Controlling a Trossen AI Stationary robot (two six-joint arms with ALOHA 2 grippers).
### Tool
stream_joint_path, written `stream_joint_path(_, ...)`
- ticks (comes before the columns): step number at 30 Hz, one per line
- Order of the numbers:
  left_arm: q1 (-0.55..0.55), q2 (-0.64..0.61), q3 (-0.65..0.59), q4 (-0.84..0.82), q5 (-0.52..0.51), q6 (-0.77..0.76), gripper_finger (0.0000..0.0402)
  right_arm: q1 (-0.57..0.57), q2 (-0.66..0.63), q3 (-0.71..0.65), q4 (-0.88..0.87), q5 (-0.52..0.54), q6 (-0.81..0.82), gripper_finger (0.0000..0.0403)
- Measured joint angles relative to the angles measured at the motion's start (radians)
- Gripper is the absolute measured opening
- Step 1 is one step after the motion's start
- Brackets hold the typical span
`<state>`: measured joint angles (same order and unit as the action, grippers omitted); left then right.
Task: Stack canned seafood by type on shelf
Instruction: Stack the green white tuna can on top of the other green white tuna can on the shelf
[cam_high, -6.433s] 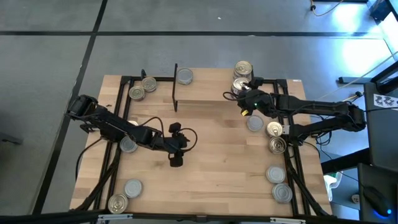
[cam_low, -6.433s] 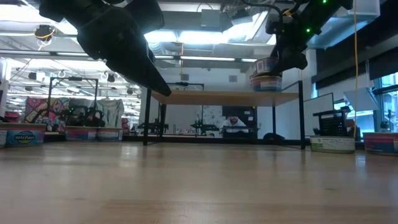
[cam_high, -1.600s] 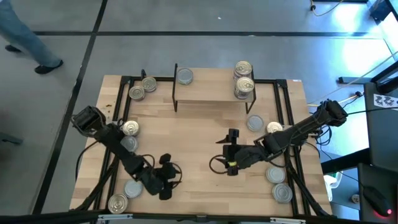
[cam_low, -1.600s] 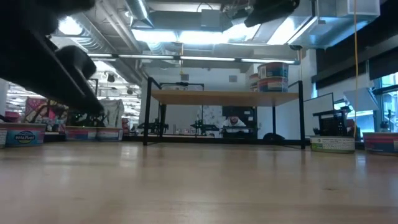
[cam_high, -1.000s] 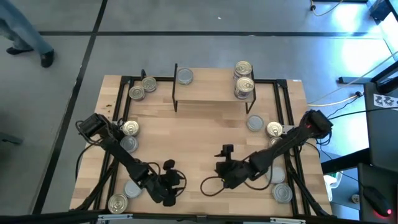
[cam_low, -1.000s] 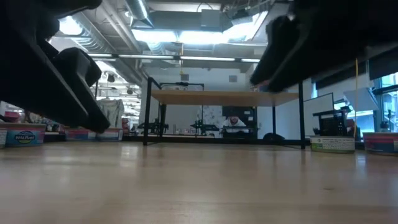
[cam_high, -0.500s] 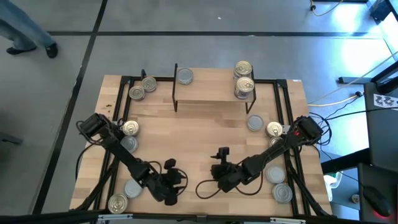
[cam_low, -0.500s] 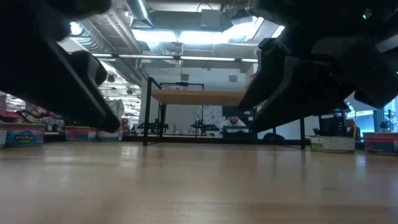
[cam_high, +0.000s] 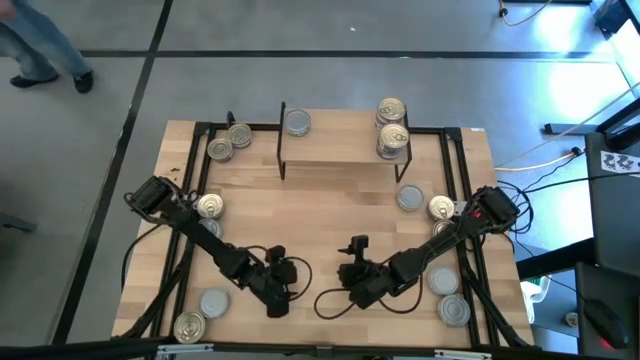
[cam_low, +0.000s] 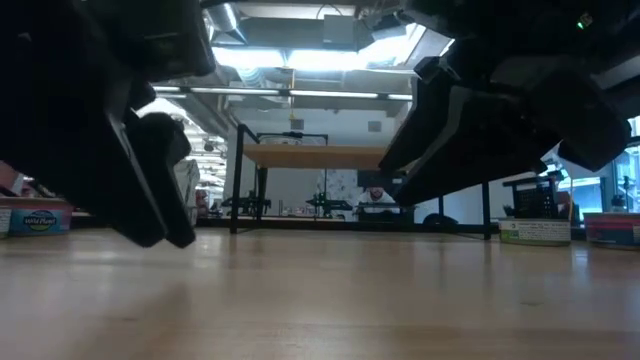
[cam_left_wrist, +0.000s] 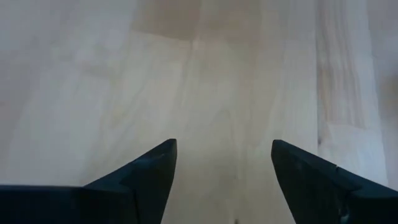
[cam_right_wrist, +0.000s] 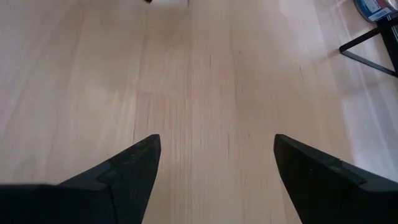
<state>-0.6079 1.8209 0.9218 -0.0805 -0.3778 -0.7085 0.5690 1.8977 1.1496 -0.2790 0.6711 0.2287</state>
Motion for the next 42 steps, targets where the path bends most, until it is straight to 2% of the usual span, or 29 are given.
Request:
stream_joint_path(8, -0.056, 0.008, 0.000, -0.009, -0.207, -0.032, 0.0260, 0.000, 0.000, 0.000, 0.028, -0.001, -0.006, 0.0310)
stream_joint_path(15, -0.088, 0.011, 0.000, -0.016, -0.300, -0.062, 0.0260, 0.000, 0.000, 0.000, 0.051, -0.001, -0.031, 0.0310)
stream_joint_path(30, -0.093, 0.012, -0.001, -0.176, -0.333, -0.191, 0.0260, 0.000, 0.000, 0.000, 0.051, -0.009, -0.031, 0.0310)
stream_joint_path(42, -0.111, 0.012, -0.001, -0.163, -0.337, -0.147, 0.0260, 0.000, -0.001, 0.000, 0.052, -0.009, -0.032, 0.0310)
